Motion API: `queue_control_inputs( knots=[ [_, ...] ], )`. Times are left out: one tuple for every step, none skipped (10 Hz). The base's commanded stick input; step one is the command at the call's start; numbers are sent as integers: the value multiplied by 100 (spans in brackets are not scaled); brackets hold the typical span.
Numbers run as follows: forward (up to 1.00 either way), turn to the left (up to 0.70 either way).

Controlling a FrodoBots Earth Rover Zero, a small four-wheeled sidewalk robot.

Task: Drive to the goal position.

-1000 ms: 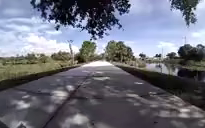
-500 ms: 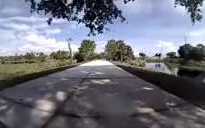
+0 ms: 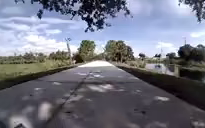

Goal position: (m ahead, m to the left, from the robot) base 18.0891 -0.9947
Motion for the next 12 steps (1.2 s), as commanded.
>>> queue_control_inputs(
  knots=[
    [85, 0],
    [85, 0],
    [85, 0],
    [85, 0],
    [85, 0],
    [85, 0],
    [85, 0],
    [85, 0],
    [85, 0],
    [85, 0],
    [85, 0],
    [85, 0]
  ],
)
